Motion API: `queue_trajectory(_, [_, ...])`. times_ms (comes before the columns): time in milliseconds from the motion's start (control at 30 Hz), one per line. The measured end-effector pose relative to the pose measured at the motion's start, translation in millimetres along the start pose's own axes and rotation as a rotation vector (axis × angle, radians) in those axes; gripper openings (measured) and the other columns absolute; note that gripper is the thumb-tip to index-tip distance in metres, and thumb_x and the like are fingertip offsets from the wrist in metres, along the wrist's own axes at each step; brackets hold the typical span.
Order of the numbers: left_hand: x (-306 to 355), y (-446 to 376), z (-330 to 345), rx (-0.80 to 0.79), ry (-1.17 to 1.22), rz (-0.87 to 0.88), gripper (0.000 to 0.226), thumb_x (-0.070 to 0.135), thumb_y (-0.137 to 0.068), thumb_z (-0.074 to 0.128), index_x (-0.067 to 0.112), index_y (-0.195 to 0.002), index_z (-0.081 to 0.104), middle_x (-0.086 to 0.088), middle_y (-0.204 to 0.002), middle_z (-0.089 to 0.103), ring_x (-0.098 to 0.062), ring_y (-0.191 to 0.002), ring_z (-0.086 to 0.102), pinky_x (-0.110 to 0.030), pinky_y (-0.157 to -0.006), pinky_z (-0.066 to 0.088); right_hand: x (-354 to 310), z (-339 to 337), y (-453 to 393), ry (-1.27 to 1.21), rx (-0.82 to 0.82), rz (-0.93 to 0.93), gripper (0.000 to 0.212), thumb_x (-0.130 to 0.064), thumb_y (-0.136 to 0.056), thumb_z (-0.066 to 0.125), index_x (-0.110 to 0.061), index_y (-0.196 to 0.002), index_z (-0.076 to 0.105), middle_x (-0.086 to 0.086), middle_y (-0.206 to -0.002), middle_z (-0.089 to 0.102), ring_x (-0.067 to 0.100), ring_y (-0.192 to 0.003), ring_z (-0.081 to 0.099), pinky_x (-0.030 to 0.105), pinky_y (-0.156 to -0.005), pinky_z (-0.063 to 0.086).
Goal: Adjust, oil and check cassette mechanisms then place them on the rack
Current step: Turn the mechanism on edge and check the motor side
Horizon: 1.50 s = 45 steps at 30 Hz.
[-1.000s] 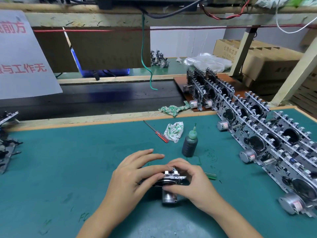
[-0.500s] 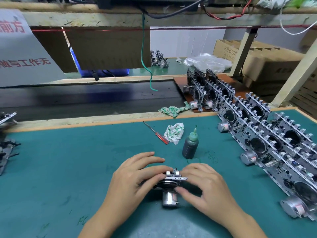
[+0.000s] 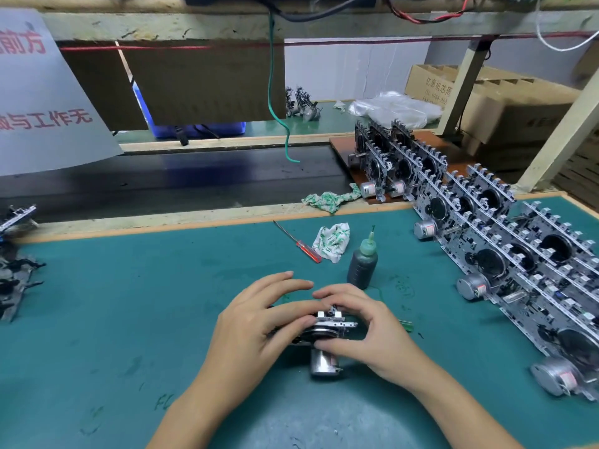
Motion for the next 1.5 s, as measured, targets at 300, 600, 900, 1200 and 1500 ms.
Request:
queue_trajectory(300, [-1.5, 1.7, -0.3, -0.027, 0.069, -0.003, 0.026, 0.040, -0.091, 0.049, 0.039, -0.102, 0.073, 0.026, -0.112, 0.064, 0.000, -0.122, 0.048, -0.020, -0.098, 0.039, -5.8, -0.4, 4.3, 0.111, 0.034, 0.029, 0.038, -0.017, -0.066, 0.085, -0.035, -0.095, 0.067, -0.021, -0.101, 0.063, 0.002, -0.106, 0.055, 0.017, -0.093, 0.038])
queue_trajectory(600, [-0.2, -2.6, 0.4, -0.030, 0.038, -0.007, 0.025, 0.039, -0.092, 0.048, 0.040, -0.101, 0.072, 0.025, -0.110, 0.064, 0.000, -0.119, 0.050, -0.014, -0.098, 0.037, -14.4, -1.8, 31.3, 0.915, 0.046, -0.048, 0.058, -0.066, -0.081, 0.035, -0.029, -0.110, 0.069, -0.018, -0.100, 0.069, 0.005, -0.103, 0.060, 0.016, -0.089, 0.036])
queue_trajectory(900, [0.9, -5.5, -8.7, -0.138, 0.069, -0.018, 0.034, 0.050, -0.087, 0.045, 0.042, -0.117, 0.061, 0.030, -0.117, 0.057, 0.010, -0.118, 0.046, -0.016, -0.098, 0.035, -40.2, -17.5, 19.2, 0.846, 0.112, -0.198, 0.057, -0.065, -0.084, 0.040, -0.022, -0.114, 0.061, -0.012, -0.101, 0.059, 0.007, -0.099, 0.051, 0.018, -0.087, 0.032])
queue_trajectory(1200, [5.2, -6.0, -39.6, -0.049, -0.196, 0.141, 0.033, 0.043, -0.087, 0.049, 0.023, -0.084, 0.075, 0.015, -0.076, 0.057, -0.003, -0.069, 0.048, -0.019, -0.060, 0.040, -66.1, 7.0, -23.0, 1.094, -0.210, -0.368, 0.035, -0.053, -0.092, 0.043, -0.022, -0.080, 0.033, 0.002, -0.065, 0.061, 0.030, -0.059, 0.057, 0.031, -0.048, 0.025])
queue_trajectory(1500, [70.6, -64.3, -40.2, -0.064, -0.230, 0.516, 0.027, 0.034, -0.090, 0.052, 0.017, -0.086, 0.073, 0.005, -0.076, 0.060, -0.010, -0.071, 0.048, -0.019, -0.062, 0.039, -102.3, -55.3, 8.6, 1.006, 0.030, -0.482, 0.035, -0.042, -0.089, 0.045, -0.016, -0.066, 0.050, -0.002, -0.049, 0.051, 0.023, -0.042, 0.047, 0.025, -0.039, 0.030])
Point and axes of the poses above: each hand's wrist, its own y-axis away from the middle knuckle, its own z-axis out of the palm, x = y × z, the point moved 5 cm from there along -y, towards the middle knuckle
